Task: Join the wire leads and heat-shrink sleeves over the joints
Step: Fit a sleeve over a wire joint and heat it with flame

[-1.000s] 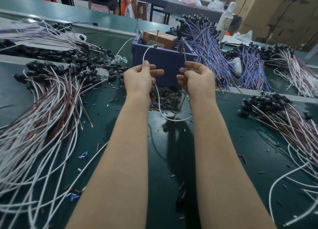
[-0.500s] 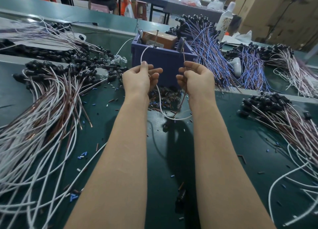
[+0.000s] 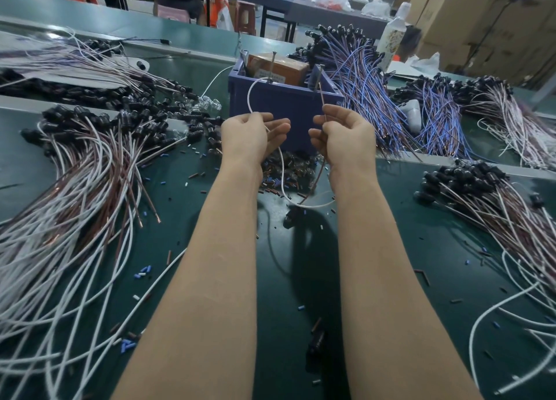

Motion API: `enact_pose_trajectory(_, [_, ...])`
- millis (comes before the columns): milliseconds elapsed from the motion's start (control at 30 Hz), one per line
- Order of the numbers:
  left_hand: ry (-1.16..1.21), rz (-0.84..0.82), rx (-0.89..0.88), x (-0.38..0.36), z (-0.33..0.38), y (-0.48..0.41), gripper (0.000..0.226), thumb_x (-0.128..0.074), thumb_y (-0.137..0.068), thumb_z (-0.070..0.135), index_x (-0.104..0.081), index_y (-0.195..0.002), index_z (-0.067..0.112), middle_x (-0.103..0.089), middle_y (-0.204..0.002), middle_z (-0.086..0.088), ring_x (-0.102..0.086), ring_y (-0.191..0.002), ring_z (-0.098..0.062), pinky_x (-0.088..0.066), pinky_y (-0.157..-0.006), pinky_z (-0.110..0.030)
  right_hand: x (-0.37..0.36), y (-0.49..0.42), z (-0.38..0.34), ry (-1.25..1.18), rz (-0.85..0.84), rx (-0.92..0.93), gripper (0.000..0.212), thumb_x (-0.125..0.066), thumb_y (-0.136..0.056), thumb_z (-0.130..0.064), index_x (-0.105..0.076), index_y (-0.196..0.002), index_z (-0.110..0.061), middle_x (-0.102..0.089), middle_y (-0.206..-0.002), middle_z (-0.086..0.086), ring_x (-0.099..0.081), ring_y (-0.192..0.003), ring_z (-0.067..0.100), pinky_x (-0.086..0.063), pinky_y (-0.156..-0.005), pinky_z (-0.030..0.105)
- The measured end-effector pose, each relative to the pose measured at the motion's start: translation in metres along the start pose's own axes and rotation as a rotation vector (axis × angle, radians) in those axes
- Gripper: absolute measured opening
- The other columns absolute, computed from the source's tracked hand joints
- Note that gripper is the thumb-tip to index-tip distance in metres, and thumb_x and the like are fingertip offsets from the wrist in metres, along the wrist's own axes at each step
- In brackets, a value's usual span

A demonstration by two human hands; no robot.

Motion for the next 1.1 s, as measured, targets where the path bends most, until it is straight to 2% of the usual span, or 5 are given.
enact_pose_trajectory(433, [0.011, 0.0, -0.017, 0.0005, -0.0015, -0.0022, 0.028, -0.03, -0.102, 0.006, -0.051, -0.083, 0.007, -0.067, -0.075, -0.009, -0.064, -0.048, -0.003, -0.051, -0.05, -0.015, -0.0004, 0.0017, -0.0019, -0.031, 0.02, -0.014, 0.03, -0.037, -0.091, 0.01, -0.055, -0.099, -0.013, -0.061, -0.084, 0.002, -0.059, -0.055, 0.006, -0.049, -0.053, 0.015])
enact_pose_trajectory(767, [0.025, -0.019, -0.02, 0.0016, -0.0017, -0.0009, 0.026, -0.032, -0.1, 0.004, -0.053, -0.085, 0.004, -0.067, -0.077, -0.012, -0.065, -0.051, -0.006, -0.051, -0.051, -0.016, -0.0004, 0.0059, -0.0042, -0.046, -0.029, -0.049, 0.04, -0.035, -0.091, 0.013, -0.055, -0.121, -0.002, -0.058, -0.084, 0.005, -0.057, -0.056, 0.008, -0.053, -0.057, 0.013])
enact_pose_trajectory(1000, [0.007, -0.02, -0.015, 0.002, -0.0014, 0.0005, 0.025, -0.033, -0.101, 0.004, -0.054, -0.088, 0.004, -0.068, -0.078, -0.012, -0.066, -0.053, -0.007, -0.053, -0.054, -0.017, 0.0001, 0.0055, -0.0034, -0.047, -0.031, -0.063, 0.038, -0.037, -0.092, 0.012, -0.055, -0.123, 0.001, -0.058, -0.082, 0.006, -0.057, -0.057, 0.009, -0.052, -0.054, 0.012])
enact_pose_trajectory(1100, [0.021, -0.022, -0.014, 0.0004, -0.0012, 0.0016, 0.027, -0.031, -0.101, 0.005, -0.053, -0.085, 0.005, -0.067, -0.074, -0.01, -0.064, -0.049, -0.005, -0.051, -0.051, -0.015, 0.0006, 0.0032, -0.001, -0.031, -0.006, -0.065, 0.038, -0.036, -0.092, 0.012, -0.054, -0.123, 0.001, -0.057, -0.082, 0.006, -0.057, -0.057, 0.01, -0.051, -0.054, 0.013])
Point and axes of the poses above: each hand's wrist, its own y-axis away from the middle knuckle, its own x-axis out of the back of the hand, z = x × y, the point moved 1 cm from there along -y, towards the middle knuckle
